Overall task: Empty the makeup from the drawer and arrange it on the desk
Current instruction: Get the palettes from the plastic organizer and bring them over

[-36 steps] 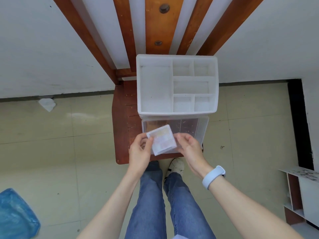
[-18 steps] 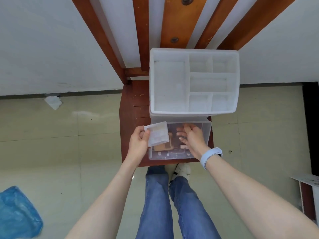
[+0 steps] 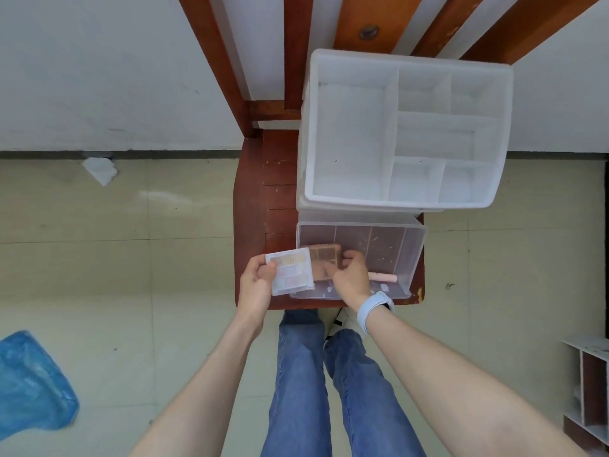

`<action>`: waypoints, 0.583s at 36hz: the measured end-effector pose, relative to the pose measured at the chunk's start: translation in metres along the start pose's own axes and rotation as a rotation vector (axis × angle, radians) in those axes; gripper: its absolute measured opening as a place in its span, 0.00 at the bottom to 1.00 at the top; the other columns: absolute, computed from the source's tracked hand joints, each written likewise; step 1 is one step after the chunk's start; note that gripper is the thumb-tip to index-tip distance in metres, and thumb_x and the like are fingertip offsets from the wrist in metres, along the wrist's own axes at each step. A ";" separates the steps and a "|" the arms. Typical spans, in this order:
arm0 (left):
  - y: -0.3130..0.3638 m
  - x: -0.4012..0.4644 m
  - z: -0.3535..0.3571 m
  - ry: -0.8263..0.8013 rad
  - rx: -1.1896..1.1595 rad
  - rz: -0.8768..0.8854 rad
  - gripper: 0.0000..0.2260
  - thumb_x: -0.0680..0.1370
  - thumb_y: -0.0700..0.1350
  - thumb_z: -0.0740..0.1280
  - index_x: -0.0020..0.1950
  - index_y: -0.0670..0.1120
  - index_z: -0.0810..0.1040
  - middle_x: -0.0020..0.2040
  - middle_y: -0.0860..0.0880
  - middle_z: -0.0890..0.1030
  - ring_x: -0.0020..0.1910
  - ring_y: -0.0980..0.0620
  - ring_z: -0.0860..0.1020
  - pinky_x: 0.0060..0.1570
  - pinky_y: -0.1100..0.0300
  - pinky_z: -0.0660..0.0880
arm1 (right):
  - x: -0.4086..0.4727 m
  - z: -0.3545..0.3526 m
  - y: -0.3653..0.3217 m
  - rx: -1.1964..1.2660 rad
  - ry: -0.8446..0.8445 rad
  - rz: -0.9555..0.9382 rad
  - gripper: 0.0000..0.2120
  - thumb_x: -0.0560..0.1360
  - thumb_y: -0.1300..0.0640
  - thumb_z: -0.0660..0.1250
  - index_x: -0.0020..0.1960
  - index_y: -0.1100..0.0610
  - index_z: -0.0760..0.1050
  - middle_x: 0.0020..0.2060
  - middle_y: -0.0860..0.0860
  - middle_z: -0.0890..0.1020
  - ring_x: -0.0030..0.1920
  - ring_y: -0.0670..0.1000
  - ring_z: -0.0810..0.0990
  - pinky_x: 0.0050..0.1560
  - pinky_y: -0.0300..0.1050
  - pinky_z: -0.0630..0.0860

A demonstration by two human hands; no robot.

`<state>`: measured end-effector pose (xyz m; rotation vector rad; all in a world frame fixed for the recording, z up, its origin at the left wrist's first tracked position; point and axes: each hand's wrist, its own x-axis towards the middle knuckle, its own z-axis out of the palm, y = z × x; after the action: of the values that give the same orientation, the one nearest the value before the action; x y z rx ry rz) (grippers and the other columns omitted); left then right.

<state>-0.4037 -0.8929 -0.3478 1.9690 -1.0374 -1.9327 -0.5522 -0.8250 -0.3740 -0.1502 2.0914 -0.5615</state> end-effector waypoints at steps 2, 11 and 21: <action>-0.001 -0.001 -0.002 -0.010 -0.047 -0.014 0.07 0.80 0.41 0.58 0.51 0.49 0.74 0.49 0.50 0.79 0.50 0.49 0.77 0.57 0.47 0.74 | 0.001 0.003 0.001 -0.025 0.004 -0.020 0.17 0.74 0.57 0.68 0.60 0.60 0.70 0.46 0.52 0.74 0.49 0.52 0.74 0.50 0.43 0.70; -0.003 -0.007 -0.010 0.064 -0.092 -0.034 0.07 0.81 0.40 0.56 0.55 0.46 0.72 0.51 0.47 0.78 0.45 0.52 0.76 0.44 0.55 0.74 | -0.019 -0.017 0.008 0.165 0.000 -0.135 0.04 0.80 0.60 0.58 0.53 0.54 0.68 0.42 0.45 0.74 0.47 0.48 0.74 0.47 0.39 0.68; 0.001 -0.023 -0.001 -0.186 -0.065 -0.160 0.14 0.83 0.49 0.52 0.58 0.47 0.75 0.56 0.46 0.81 0.55 0.48 0.79 0.56 0.48 0.75 | -0.055 -0.035 0.001 0.259 -0.286 -0.135 0.10 0.80 0.59 0.58 0.58 0.52 0.73 0.52 0.49 0.80 0.52 0.47 0.78 0.55 0.39 0.75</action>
<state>-0.4011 -0.8806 -0.3290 1.9195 -0.8682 -2.2408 -0.5503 -0.7944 -0.3159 -0.2100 1.7235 -0.8359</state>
